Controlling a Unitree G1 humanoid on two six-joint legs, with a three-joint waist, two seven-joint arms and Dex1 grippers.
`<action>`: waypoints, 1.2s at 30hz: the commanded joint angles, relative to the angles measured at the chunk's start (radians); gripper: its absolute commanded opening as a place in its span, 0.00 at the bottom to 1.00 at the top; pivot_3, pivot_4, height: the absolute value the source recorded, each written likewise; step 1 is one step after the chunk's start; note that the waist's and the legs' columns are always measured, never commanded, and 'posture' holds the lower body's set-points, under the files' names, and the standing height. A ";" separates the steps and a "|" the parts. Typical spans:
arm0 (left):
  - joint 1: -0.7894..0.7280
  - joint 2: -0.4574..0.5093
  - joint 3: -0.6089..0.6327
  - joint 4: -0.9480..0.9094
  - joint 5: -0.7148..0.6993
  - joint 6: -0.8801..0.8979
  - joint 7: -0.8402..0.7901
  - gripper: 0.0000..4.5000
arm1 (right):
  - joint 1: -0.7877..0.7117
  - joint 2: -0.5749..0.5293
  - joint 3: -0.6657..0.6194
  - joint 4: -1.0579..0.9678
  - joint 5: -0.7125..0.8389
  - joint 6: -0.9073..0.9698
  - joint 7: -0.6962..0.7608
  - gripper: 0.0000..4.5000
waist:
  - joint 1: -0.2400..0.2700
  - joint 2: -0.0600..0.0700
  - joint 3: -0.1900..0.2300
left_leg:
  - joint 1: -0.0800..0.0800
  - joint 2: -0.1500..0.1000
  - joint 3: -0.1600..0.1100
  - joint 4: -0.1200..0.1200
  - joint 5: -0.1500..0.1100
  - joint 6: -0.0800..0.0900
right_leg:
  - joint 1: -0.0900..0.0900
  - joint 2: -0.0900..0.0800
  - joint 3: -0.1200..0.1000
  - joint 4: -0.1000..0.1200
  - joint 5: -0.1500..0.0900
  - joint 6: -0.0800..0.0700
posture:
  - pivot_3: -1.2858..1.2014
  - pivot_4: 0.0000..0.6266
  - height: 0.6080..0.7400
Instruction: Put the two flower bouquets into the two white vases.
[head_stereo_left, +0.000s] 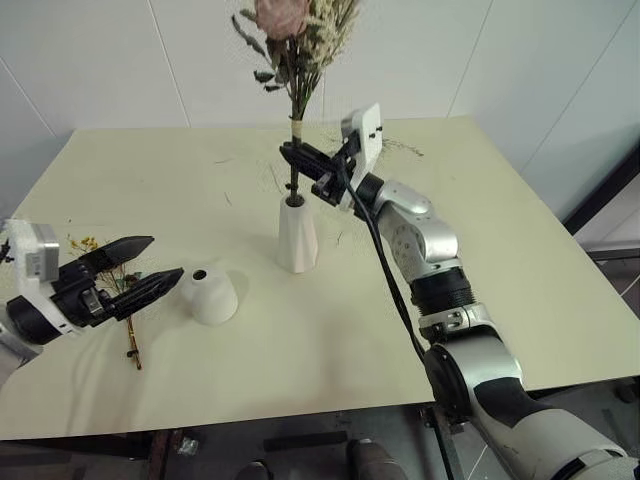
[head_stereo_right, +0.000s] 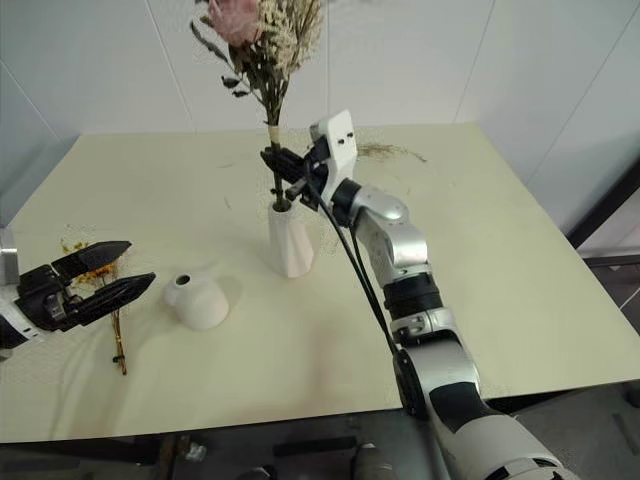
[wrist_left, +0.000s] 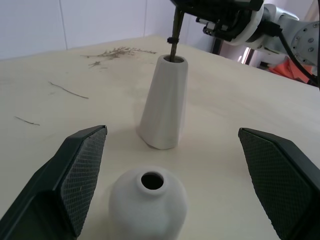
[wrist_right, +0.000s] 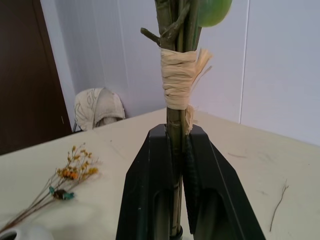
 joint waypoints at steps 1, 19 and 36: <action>-0.014 0.020 -0.004 -0.004 0.009 -0.007 -0.011 1.00 | 0.001 -0.004 0.006 -0.050 -0.008 -0.042 0.015 0.00 | 0.001 0.000 0.000 | 0.000 0.000 0.000 0.000 0.000 0.000 | 0.000 0.000 0.000 0.000 0.000 0.000 | 0.52 0.24 1.00; -0.035 -0.002 -0.026 -0.010 0.021 -0.019 0.000 1.00 | 0.043 0.004 0.047 0.034 -0.088 -0.201 0.055 0.36 | 0.001 0.000 0.000 | 0.000 0.000 0.000 0.000 0.000 0.000 | 0.000 0.000 0.000 0.000 0.000 0.000 | 0.52 0.24 1.00; 0.054 0.150 0.076 -0.004 0.100 0.118 0.067 1.00 | 0.023 -0.235 -0.023 0.043 -0.027 -0.108 0.290 0.74 | 0.003 0.000 0.000 | 0.000 0.000 0.000 0.000 0.000 0.000 | 0.000 0.000 0.000 -0.001 0.000 0.000 | 0.52 0.24 1.00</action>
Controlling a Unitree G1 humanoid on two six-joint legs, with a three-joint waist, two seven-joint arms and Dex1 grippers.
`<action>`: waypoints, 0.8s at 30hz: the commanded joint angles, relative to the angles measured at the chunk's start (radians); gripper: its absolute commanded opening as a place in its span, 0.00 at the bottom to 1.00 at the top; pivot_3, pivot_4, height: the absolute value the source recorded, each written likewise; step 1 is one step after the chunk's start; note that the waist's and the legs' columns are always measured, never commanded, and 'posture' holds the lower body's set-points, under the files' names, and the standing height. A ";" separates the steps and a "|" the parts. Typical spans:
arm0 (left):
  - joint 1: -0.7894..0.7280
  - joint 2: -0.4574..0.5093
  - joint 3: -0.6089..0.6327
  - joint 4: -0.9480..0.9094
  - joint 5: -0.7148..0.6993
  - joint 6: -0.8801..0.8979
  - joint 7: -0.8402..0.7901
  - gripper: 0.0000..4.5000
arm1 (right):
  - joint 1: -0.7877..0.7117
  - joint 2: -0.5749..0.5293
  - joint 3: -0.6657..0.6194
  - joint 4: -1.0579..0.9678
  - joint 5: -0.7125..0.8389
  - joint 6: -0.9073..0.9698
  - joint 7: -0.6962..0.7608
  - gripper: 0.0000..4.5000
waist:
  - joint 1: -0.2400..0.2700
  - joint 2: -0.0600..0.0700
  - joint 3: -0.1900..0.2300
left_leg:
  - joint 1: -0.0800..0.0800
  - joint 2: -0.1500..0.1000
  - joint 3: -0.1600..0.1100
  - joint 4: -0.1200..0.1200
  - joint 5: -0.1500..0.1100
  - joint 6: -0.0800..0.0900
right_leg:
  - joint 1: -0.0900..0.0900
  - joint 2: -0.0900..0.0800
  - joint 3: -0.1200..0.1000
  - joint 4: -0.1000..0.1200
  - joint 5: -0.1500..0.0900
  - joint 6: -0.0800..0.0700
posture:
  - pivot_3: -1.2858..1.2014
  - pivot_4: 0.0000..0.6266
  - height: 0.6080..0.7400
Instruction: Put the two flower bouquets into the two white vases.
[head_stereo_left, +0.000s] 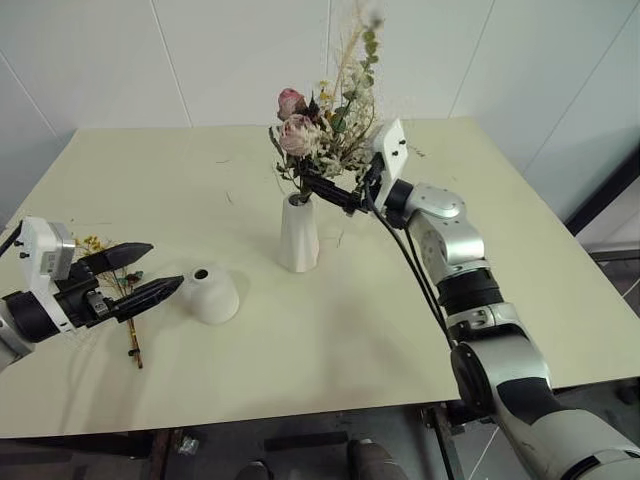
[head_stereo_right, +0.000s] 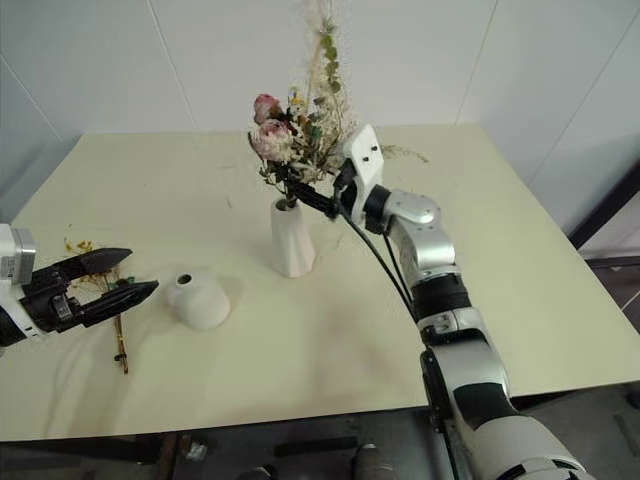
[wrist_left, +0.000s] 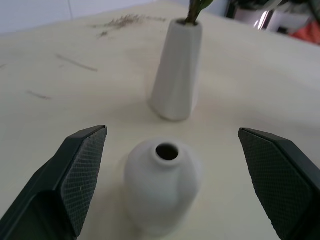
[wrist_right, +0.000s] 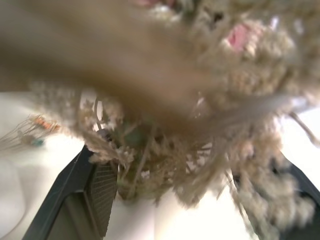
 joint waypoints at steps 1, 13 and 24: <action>0.013 0.048 0.086 -0.011 0.007 0.078 0.046 1.00 | 0.020 -0.075 -0.028 -0.036 0.059 0.022 0.140 0.74 | 0.000 0.000 0.000 | 0.000 0.000 0.000 0.000 0.000 0.000 | 0.000 0.000 0.000 0.000 0.000 0.000 | 0.52 0.24 1.00; 0.074 0.076 0.197 -0.047 0.076 0.340 0.238 1.00 | 0.189 -0.247 0.056 -0.219 0.104 0.100 0.485 0.74 | 0.006 0.000 0.000 | 0.000 0.000 0.001 0.000 0.000 0.001 | 0.000 0.000 0.001 0.000 0.000 0.000 | 0.52 0.24 1.00; 0.065 0.125 0.169 -0.035 0.154 0.620 0.352 1.00 | 0.224 -0.368 -0.005 -0.340 0.251 0.147 0.640 0.74 | 0.008 0.001 0.001 | 0.001 0.000 0.001 0.001 0.000 0.000 | 0.000 0.000 0.001 0.000 0.000 0.000 | 0.52 0.24 1.00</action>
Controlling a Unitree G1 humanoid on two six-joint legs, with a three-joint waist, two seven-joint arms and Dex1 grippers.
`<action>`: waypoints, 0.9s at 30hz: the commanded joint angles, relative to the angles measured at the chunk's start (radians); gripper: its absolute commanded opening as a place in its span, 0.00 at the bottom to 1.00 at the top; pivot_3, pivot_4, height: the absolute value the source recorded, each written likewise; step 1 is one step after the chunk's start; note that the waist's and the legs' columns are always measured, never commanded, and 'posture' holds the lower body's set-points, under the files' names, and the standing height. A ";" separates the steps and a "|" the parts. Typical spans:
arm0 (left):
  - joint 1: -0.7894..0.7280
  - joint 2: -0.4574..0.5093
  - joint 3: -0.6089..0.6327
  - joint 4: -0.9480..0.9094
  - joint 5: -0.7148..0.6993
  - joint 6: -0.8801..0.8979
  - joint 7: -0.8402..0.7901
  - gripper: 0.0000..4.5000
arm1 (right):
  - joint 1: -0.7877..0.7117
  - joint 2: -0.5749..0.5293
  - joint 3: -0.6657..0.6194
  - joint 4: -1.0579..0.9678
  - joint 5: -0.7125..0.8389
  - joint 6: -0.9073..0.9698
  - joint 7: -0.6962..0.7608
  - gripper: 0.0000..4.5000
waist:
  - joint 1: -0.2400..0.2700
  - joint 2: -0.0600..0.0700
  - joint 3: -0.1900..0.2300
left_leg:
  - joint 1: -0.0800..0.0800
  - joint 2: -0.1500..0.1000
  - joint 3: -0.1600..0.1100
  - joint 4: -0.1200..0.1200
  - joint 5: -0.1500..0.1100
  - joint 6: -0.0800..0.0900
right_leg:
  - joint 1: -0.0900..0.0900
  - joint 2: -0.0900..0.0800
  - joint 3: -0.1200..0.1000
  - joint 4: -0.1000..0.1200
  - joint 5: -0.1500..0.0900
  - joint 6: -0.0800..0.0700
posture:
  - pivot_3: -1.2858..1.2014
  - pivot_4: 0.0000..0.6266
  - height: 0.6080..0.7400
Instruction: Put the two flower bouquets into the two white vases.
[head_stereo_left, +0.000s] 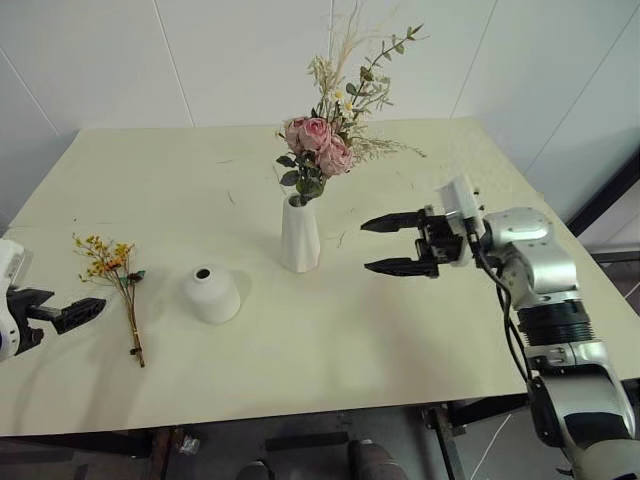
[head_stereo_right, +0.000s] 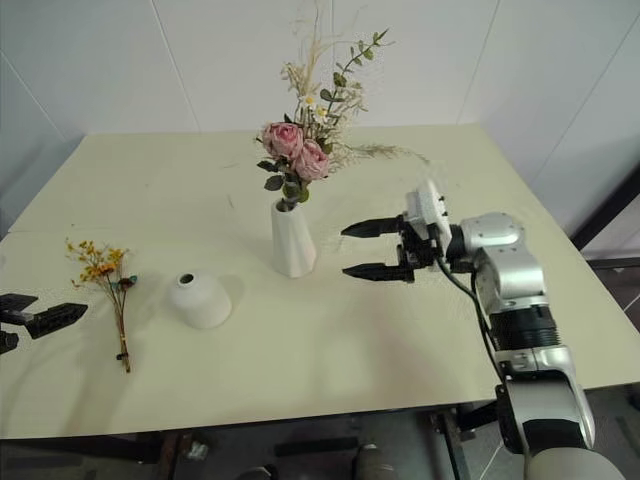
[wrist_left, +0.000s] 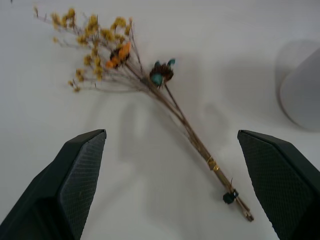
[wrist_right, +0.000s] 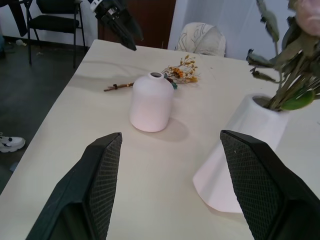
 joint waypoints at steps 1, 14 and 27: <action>-0.008 0.001 -0.032 -0.003 0.028 0.015 0.002 1.00 | -0.023 -0.073 -0.044 -0.004 0.055 0.071 0.070 0.74 | 0.003 0.000 0.000 | 0.000 0.000 0.000 0.000 0.000 0.000 | 0.000 0.000 0.000 0.000 0.000 0.000 | 0.52 0.24 1.00; -0.196 -0.108 -0.238 0.151 0.118 -0.002 0.102 1.00 | 0.035 -0.164 -0.041 -0.085 0.118 0.085 0.093 1.00 | 0.020 -0.001 0.000 | 0.000 0.000 0.001 0.001 0.000 -0.001 | 0.000 -0.001 0.001 -0.001 0.000 0.001 | 0.52 0.24 1.00; -0.596 -0.265 -0.352 0.306 0.195 0.233 0.266 1.00 | 0.093 -0.145 -0.009 -0.136 0.121 0.068 0.071 1.00 | 0.025 -0.002 -0.001 | -0.001 -0.001 0.001 0.003 0.000 -0.001 | 0.001 -0.001 0.001 0.000 0.002 0.003 | 0.52 0.24 1.00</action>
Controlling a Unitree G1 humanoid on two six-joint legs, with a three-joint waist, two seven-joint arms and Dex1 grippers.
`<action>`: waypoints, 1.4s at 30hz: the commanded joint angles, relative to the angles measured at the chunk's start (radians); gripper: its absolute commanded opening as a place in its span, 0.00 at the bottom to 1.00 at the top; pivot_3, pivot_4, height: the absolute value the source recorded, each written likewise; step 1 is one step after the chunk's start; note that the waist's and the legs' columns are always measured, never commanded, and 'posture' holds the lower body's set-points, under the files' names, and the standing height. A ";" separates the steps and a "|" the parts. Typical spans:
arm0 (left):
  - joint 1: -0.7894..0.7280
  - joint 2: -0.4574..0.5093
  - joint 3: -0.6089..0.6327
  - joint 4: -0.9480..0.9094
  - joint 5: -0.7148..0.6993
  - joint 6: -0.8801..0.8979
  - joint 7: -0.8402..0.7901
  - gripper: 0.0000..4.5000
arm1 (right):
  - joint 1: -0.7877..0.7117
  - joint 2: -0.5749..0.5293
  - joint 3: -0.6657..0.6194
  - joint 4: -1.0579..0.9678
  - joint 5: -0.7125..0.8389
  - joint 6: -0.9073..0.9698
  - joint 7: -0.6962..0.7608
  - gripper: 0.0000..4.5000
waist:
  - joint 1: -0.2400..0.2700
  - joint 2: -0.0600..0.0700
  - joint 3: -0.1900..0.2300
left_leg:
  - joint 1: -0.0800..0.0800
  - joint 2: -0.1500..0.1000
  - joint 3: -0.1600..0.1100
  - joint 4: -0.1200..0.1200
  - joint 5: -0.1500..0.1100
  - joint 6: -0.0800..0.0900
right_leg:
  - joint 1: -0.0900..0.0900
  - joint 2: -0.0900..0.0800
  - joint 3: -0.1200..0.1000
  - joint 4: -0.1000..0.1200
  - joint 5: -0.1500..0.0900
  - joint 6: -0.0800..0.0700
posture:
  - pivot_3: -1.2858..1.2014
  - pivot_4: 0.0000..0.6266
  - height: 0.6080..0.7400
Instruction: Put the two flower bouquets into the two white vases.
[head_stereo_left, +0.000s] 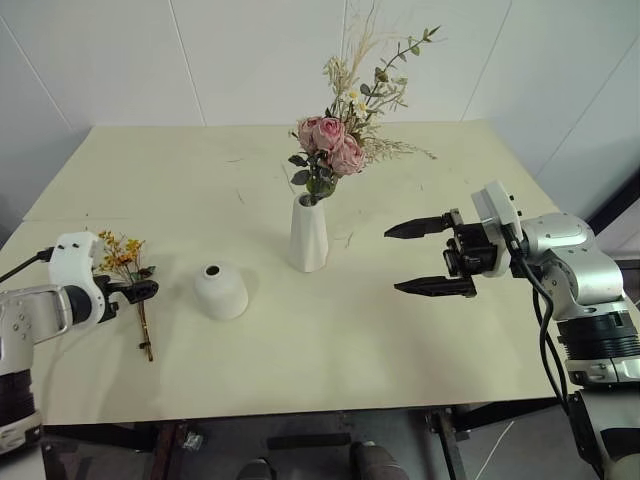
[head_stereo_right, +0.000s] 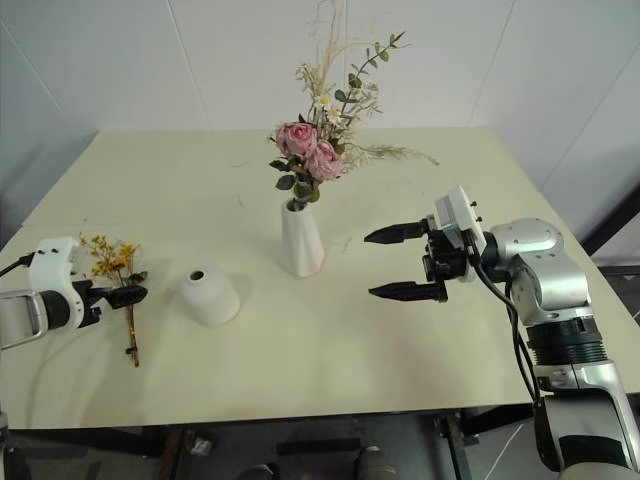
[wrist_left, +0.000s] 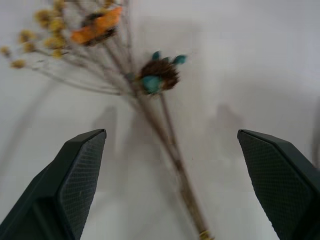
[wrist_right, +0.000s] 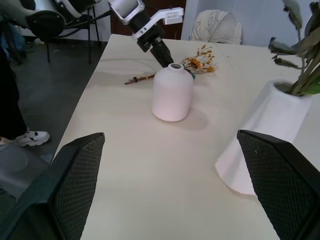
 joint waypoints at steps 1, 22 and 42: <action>-0.080 -0.027 0.005 0.019 0.047 0.118 0.054 1.00 | 0.004 0.005 -0.013 -0.050 0.024 -0.001 0.048 1.00 | -0.001 0.000 0.000 | 0.000 0.000 0.000 0.000 0.000 0.000 | 0.000 0.000 0.000 0.000 0.000 0.000 | 0.52 0.24 1.00; -0.214 -0.108 0.012 0.343 -0.104 0.189 0.414 1.00 | 0.069 0.025 -0.012 -0.132 0.051 0.041 0.024 1.00 | -0.001 0.000 0.000 | 0.008 -0.001 0.000 0.011 0.000 -0.001 | 0.007 0.000 0.002 0.009 0.001 0.002 | 0.52 0.24 1.00; -0.167 0.231 -0.347 0.505 -0.844 0.189 0.649 0.28 | 0.055 0.052 -0.015 -0.122 0.053 0.066 0.010 1.00 | -0.001 0.001 -0.001 | 0.016 -0.001 0.001 0.009 -0.006 -0.003 | 0.019 0.000 0.003 -0.001 -0.001 0.004 | 0.52 0.24 1.00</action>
